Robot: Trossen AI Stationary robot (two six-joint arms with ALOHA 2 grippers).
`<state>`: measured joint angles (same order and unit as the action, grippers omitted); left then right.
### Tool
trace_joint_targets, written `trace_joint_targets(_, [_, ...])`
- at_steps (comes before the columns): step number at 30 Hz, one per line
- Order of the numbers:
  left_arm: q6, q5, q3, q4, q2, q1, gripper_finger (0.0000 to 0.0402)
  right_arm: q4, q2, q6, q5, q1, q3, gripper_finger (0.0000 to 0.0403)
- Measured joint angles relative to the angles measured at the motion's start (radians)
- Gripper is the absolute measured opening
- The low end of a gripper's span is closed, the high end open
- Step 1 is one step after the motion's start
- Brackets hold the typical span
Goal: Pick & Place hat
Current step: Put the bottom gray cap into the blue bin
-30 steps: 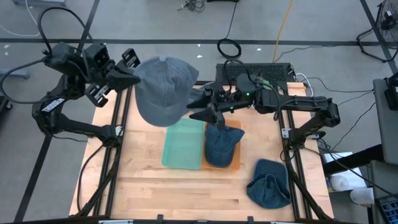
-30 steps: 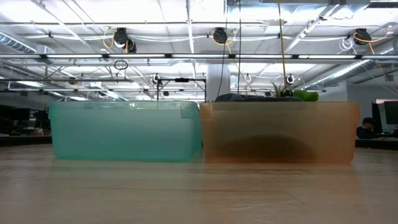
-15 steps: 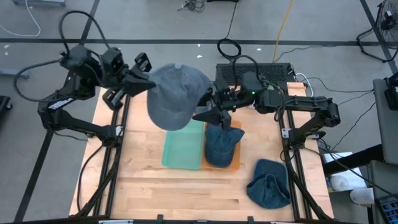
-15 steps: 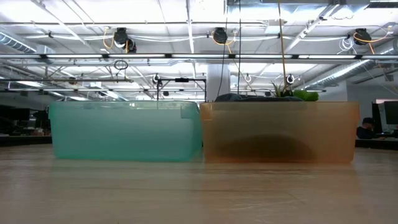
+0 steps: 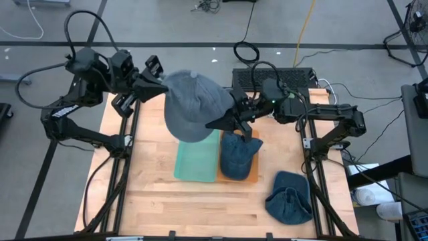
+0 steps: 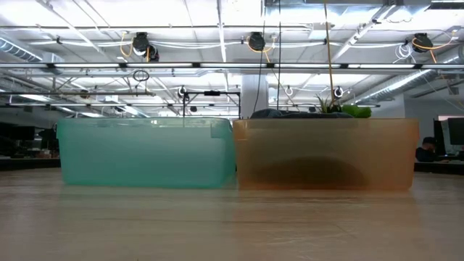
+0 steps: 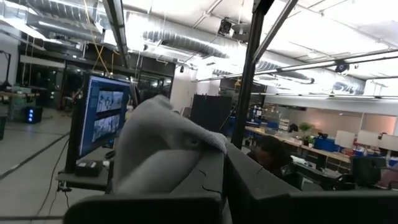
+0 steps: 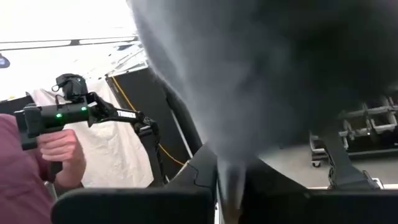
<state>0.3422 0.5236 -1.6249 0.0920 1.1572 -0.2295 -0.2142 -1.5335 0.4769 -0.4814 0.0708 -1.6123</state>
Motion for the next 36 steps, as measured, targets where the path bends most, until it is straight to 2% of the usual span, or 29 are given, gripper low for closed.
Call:
trace_joint_targets(4, [0.004, 0.005, 0.000, 0.033, 0.001, 0.001, 0.0014, 0.001, 0.000, -0.001, -0.022, 0.001, 0.000, 0.0004])
trace_joint_targets(9, [0.030, 0.032, 0.000, 0.083, -0.007, -0.009, 0.0055, 0.022, 0.023, 0.010, -0.086, 0.007, 0.001, 0.0002])
trace_joint_targets(12, [0.037, 0.056, 0.000, 0.131, -0.030, -0.030, 0.0092, 0.064, 0.050, 0.003, -0.105, 0.008, 0.001, 0.0002])
trace_joint_targets(18, [0.039, 0.087, 0.000, 0.168, -0.067, -0.092, 0.0184, 0.162, 0.098, 0.014, -0.261, 0.018, 0.000, 0.0001])
trace_joint_targets(24, [0.153, 0.241, 0.000, 0.176, -0.066, -0.161, 0.0257, 0.303, 0.103, 0.041, -0.360, 0.020, 0.001, 0.0001])
trace_joint_targets(29, [0.183, 0.267, 0.000, 0.211, -0.053, -0.183, 0.0283, 0.394, 0.100, 0.061, -0.387, 0.022, 0.001, 0.0000])
trace_joint_targets(36, [0.180, 0.267, 0.000, 0.270, -0.015, -0.182, 0.0287, 0.415, 0.083, 0.057, -0.388, 0.020, 0.000, 0.0000])
